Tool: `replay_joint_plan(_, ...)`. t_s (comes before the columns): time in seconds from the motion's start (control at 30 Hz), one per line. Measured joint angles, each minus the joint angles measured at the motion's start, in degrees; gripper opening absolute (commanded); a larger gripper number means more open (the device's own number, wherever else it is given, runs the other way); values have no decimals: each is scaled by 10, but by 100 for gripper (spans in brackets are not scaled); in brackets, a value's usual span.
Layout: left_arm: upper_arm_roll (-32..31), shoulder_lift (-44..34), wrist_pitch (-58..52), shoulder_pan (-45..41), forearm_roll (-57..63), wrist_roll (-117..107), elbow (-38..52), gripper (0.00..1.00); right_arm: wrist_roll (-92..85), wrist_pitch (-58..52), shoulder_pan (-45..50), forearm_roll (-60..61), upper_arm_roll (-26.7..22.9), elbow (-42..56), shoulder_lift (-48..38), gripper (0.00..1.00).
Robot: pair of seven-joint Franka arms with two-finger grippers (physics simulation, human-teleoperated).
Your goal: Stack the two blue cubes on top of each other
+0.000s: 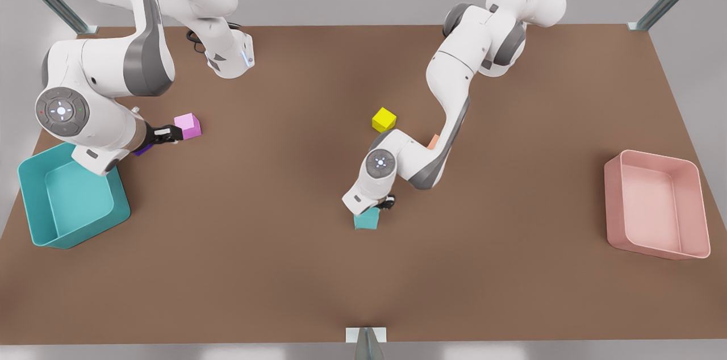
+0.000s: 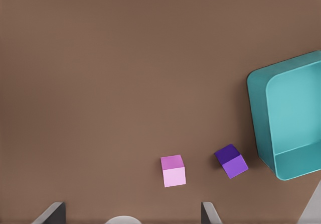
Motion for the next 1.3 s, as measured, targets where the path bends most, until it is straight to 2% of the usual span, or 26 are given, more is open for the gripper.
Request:
replay_joint_plan(0.5,-14,3,-30,-1,0,-138,3,73,-1,0,-2,3,0,0,2,100)
replay_joint_plan(0.53,-14,4,-30,-1,0,-144,5,83,-1,0,-4,5,0,0,2,100)
replay_joint_plan(0.57,-14,4,-30,-1,0,-149,6,100,-1,0,-5,6,0,0,2,100)
replay_joint_plan(1.0,-14,0,-32,-1,0,-198,7,100,-1,2,-6,11,-1,-1,4,100)
replay_joint_plan(1.3,-34,-14,-78,-1,-2,-217,6,100,-1,2,-11,10,-1,-1,6,100)
